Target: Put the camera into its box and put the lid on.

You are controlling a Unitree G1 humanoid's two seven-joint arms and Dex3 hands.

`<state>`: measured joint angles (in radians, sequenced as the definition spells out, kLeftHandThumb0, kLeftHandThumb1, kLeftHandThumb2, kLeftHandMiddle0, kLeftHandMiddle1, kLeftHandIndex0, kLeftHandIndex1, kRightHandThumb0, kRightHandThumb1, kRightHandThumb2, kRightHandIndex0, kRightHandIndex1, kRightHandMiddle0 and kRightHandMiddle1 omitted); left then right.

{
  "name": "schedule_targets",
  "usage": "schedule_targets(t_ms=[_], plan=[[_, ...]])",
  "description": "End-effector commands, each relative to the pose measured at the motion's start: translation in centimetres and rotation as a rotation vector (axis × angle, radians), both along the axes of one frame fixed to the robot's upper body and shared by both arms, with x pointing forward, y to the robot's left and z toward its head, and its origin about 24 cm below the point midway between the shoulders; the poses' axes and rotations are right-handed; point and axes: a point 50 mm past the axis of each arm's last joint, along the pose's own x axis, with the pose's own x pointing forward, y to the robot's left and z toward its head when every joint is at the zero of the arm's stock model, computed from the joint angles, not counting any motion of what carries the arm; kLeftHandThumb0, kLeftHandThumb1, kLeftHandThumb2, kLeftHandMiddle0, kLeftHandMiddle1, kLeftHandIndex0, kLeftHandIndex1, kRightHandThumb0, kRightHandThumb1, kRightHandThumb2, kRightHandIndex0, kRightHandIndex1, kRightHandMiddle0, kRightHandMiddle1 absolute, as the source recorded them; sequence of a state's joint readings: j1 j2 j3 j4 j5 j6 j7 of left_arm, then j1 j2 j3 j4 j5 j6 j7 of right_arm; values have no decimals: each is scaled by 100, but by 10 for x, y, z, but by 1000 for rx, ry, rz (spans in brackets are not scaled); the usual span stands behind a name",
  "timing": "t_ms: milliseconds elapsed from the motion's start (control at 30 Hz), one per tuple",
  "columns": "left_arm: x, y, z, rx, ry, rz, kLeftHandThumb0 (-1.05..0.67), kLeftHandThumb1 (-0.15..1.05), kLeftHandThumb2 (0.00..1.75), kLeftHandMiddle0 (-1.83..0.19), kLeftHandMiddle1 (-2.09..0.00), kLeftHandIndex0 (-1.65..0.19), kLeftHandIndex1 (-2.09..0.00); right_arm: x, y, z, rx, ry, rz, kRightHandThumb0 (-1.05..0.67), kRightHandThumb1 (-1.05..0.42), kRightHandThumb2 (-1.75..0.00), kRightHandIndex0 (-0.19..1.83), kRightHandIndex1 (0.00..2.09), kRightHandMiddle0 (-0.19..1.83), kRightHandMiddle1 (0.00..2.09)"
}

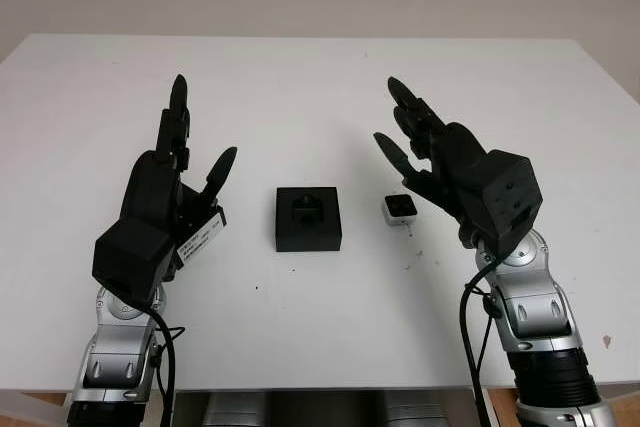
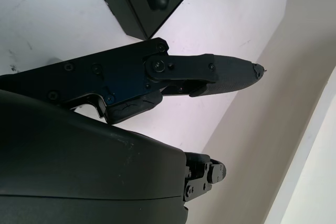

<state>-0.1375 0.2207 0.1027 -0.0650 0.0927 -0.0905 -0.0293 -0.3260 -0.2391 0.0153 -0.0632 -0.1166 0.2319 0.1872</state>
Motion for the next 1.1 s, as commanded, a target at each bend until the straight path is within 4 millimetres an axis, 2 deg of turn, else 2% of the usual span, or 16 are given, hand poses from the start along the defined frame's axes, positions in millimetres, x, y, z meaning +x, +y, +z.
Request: schedule_targets(t_ms=[0, 333, 433, 533, 633, 800, 1067], plan=[[-2, -1, 3, -8, -23, -6, -73, 105, 36, 9, -5, 11, -6, -3, 1, 5, 7, -15, 5, -81, -105, -38, 5, 5, 7, 5], [1, -1, 3, -11, -18, -12, -74, 105, 36, 10, -5, 12, -5, 2, 1, 2, 20, -4, 18, -80, -105, -37, 5, 5, 7, 5], [1, -1, 4, -4, -17, -4, -74, 105, 37, 9, -5, 12, -5, 4, -3, 6, 47, -20, 23, -79, -105, -29, 5, 5, 6, 5], [1, -1, 4, -12, -18, 1, -73, 105, 36, 10, -5, 12, -5, 6, -9, 14, 46, -53, 28, -71, -105, -13, 9, 7, 8, 6], [0, 0, 5, -10, -26, 0, -74, 105, 36, 9, -5, 12, -5, 12, -19, 31, -80, -124, 26, -65, -96, -6, 17, 11, 16, 10], [-2, 1, 5, -20, -19, 1, -74, 105, 36, 10, -5, 12, -5, 22, -27, 51, -339, -182, 78, -70, -86, -3, 27, 15, 25, 16], [-4, 2, 4, -22, -12, 7, -74, 105, 36, 9, -6, 11, -6, 34, -29, 56, -583, -201, 216, -67, -74, -3, 33, 17, 34, 22]])
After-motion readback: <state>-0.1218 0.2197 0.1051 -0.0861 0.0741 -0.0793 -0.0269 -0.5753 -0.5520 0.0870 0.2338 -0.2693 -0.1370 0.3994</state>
